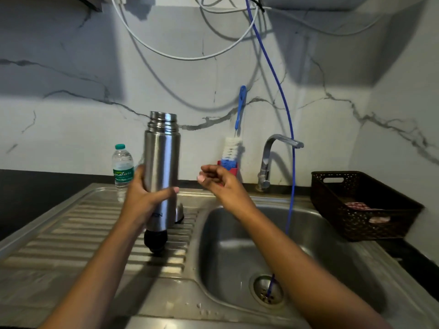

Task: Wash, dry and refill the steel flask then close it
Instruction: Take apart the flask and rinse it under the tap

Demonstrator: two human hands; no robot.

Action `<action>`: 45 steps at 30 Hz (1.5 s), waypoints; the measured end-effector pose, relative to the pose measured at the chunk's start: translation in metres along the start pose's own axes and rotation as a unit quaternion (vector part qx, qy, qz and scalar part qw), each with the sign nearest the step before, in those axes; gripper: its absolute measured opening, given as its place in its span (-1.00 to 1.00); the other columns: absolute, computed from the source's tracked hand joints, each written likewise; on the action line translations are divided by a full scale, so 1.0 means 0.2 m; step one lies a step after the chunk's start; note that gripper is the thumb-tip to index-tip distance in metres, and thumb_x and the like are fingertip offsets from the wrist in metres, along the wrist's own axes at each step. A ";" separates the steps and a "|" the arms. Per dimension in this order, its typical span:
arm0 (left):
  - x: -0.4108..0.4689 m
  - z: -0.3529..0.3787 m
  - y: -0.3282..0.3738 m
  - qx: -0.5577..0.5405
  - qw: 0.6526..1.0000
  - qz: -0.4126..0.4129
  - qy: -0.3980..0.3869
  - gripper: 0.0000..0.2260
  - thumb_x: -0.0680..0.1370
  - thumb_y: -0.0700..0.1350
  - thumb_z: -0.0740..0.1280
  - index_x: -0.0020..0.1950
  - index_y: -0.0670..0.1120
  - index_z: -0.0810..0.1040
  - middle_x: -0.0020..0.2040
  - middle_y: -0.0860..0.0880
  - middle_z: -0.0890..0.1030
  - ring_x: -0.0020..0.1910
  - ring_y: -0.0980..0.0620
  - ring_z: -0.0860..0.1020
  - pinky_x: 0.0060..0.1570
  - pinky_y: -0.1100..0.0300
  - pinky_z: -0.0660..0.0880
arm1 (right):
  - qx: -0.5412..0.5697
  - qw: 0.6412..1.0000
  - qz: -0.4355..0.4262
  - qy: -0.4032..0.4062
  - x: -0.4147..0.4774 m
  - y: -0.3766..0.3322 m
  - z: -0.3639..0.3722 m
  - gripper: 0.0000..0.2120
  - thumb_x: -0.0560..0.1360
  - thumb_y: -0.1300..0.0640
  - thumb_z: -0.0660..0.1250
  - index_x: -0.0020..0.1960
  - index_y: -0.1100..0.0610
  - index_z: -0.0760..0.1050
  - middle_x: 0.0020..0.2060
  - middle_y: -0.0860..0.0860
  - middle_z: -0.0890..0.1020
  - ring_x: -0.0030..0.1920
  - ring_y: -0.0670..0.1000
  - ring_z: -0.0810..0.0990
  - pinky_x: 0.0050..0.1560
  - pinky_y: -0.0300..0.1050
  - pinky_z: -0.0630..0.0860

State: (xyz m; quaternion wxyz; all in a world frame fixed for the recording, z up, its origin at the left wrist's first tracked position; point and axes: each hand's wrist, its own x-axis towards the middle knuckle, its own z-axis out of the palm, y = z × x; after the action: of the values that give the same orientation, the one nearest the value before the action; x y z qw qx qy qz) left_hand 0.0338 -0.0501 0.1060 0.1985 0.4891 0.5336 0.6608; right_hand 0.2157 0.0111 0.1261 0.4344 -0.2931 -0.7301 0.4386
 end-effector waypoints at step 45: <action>-0.16 0.36 -0.52 0.558 0.772 -0.049 -0.300 -0.47 0.65 0.10 0.05 0.58 -0.02 0.00 0.58 -0.08 -0.03 0.54 -0.10 -0.03 0.46 0.05 -0.01 | -0.622 0.777 0.048 -0.082 -0.23 0.66 -0.56 -0.19 0.28 -0.15 0.46 0.42 -0.06 0.15 0.20 0.01 0.46 0.16 0.04 0.43 0.03 -0.06 0.45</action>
State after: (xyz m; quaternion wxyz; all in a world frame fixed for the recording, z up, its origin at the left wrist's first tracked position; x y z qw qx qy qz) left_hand 0.0828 -0.0005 -0.0050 0.0727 0.6609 0.7449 0.0556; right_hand 0.3418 0.0757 0.0179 0.0739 -0.4974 -0.8616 -0.0684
